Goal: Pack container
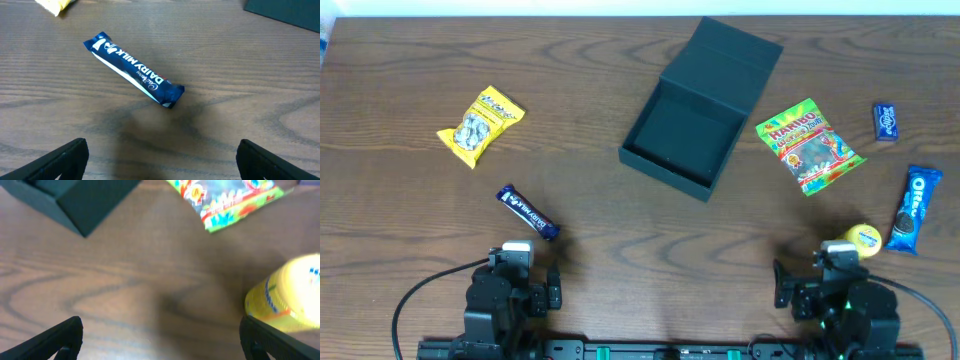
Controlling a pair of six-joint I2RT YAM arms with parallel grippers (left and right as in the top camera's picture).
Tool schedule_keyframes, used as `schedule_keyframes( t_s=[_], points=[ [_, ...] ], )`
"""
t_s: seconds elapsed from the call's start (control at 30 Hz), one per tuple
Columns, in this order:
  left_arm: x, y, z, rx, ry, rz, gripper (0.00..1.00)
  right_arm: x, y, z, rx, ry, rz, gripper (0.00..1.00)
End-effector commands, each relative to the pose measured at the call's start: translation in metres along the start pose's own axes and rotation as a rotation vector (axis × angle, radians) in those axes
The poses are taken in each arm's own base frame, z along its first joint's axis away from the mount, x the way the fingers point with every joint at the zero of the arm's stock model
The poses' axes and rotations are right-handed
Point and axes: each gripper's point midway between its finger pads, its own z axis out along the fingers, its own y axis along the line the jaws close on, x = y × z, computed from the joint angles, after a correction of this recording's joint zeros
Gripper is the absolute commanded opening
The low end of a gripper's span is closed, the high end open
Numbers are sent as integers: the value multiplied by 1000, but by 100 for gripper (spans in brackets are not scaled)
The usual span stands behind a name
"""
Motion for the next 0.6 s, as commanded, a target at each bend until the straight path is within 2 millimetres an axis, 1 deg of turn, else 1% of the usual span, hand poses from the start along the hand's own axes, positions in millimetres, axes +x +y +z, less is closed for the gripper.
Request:
schedule_keyframes(
  t_s=[0.0,0.07,0.13,0.27,0.37,0.43,0.5,0.57],
  points=[
    [17,3,9,-18,53,6,96,-4,-2,11,7,34,17,99],
    [17,3,9,-18,53,6,95,-10,-2,22,7,59,19,99],
    [17,3,9,-18,53,6,95,-12,-3,34,9,106,22,99],
    [17,3,9,-18,53,6,96,-7,-5,52,18,275,34,99],
    [17,3,9,-18,53,6,95,-25,-5,62,20,332,39,99],
    [17,3,9,-18,53,6,96,-44,-2,65,11,366,43,99],
    [17,3,9,-18,53,6,95,-60,1,61,-2,416,51,99],
    [17,3,9,-18,53,5,95,-76,4,52,-5,464,56,99]
  ],
)
